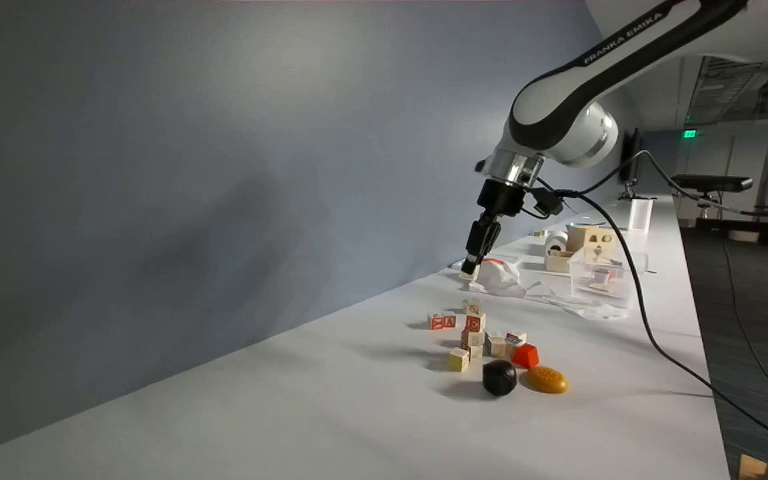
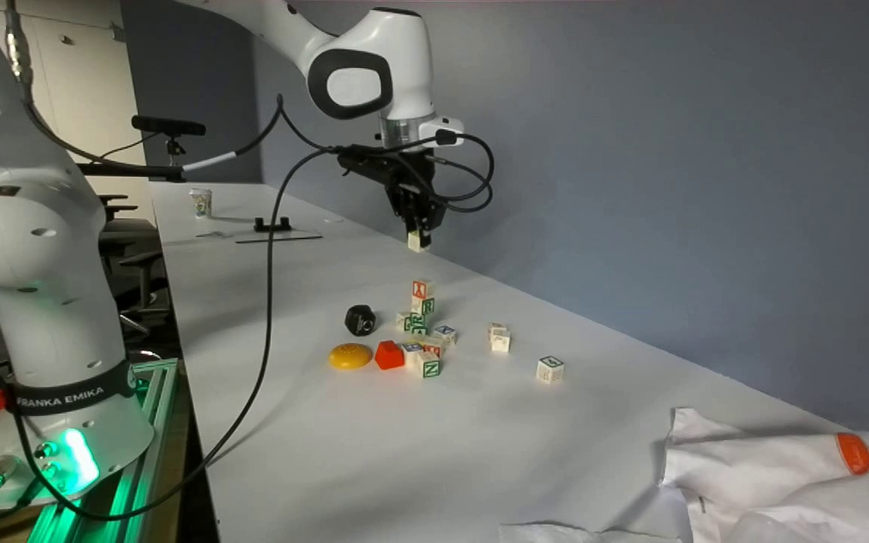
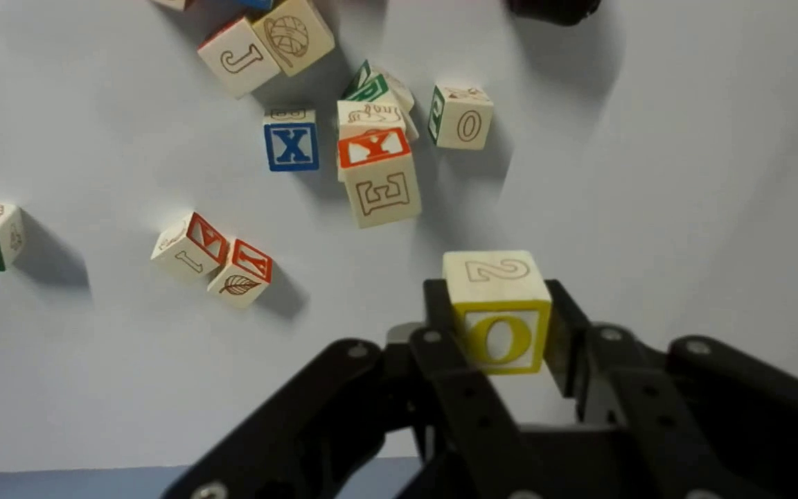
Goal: Pick up the square objects from the counter and place them on top of the other objects
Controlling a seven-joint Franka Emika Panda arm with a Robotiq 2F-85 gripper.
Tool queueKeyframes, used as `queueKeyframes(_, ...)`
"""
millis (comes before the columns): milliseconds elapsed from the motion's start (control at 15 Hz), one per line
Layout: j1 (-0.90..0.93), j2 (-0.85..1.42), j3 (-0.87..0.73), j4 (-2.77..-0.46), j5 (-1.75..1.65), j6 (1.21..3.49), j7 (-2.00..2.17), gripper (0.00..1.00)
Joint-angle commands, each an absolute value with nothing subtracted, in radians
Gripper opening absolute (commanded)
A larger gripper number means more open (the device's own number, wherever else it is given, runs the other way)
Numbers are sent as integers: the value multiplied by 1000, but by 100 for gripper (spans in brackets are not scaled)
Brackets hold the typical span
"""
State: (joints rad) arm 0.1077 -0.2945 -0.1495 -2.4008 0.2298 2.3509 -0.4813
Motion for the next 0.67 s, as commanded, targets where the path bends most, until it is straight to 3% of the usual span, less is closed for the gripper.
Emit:
queueKeyframes(0, 83, -265, -134, -2361, 183, 2305, -491, 9)
queueKeyframes(600, 62, -261, -123, -2370, 105, 2278, -487, 9)
